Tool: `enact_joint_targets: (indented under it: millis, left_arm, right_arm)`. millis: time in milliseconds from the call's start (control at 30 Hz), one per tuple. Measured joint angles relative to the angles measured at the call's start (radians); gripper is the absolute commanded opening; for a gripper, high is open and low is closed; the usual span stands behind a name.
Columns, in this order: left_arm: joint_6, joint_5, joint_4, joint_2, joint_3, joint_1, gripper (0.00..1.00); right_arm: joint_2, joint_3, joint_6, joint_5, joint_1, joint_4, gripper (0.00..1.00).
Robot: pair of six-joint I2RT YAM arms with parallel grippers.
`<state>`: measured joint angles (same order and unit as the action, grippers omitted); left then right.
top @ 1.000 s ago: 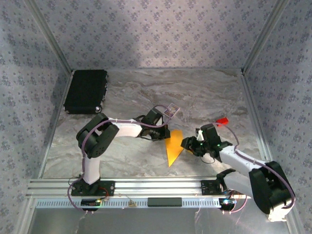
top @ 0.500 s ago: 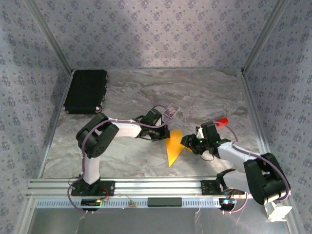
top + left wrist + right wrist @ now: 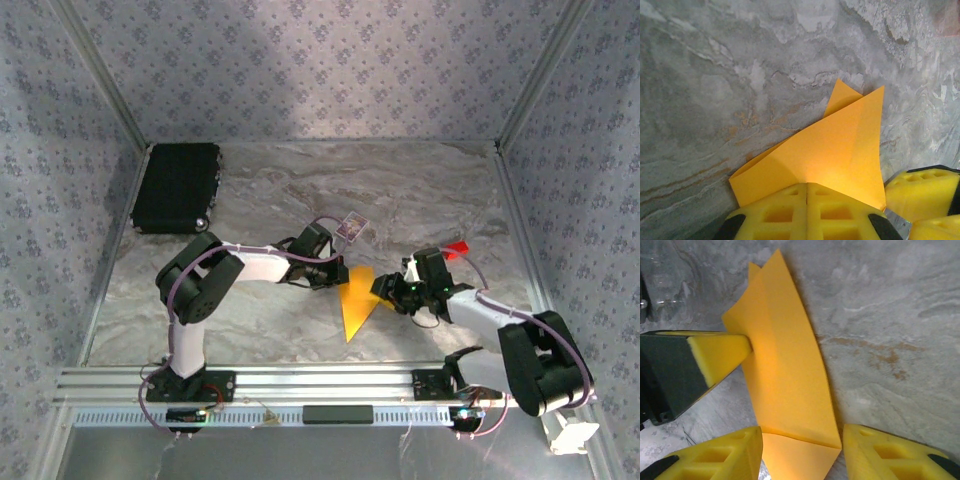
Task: Fold a paper plane with a square sheet of paper (pick it up from the middle)
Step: Fold the wing for the fifth time at the center of the table.
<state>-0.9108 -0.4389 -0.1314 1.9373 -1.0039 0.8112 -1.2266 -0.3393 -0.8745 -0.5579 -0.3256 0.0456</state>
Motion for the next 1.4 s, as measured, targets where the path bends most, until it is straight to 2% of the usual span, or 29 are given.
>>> enact_joint_targets:
  millis: [233, 633, 1000, 1267, 1400]
  left_arm:
    - [0.000, 0.000, -0.008, -0.002, 0.005, -0.002, 0.03]
    - [0.000, -0.007, -0.023, -0.002, 0.012, -0.002, 0.03]
    - [-0.008, -0.018, -0.057, -0.004, 0.031, -0.006, 0.03]
    - [-0.008, -0.018, -0.071, -0.006, 0.038, -0.006, 0.04]
    - [-0.008, -0.018, -0.071, -0.008, 0.038, -0.007, 0.06]
  right_arm:
    - [-0.051, 0.000, 0.000, -0.050, 0.010, 0.042, 0.38]
    - [-0.056, -0.026, 0.063, -0.134, 0.017, 0.103, 0.39]
    - [-0.151, -0.067, 0.127, -0.197, 0.047, 0.122, 0.38]
    - [-0.224, -0.097, 0.161, -0.225, 0.049, 0.123, 0.30]
    - [-0.230, -0.100, 0.175, -0.225, 0.051, 0.118, 0.16]
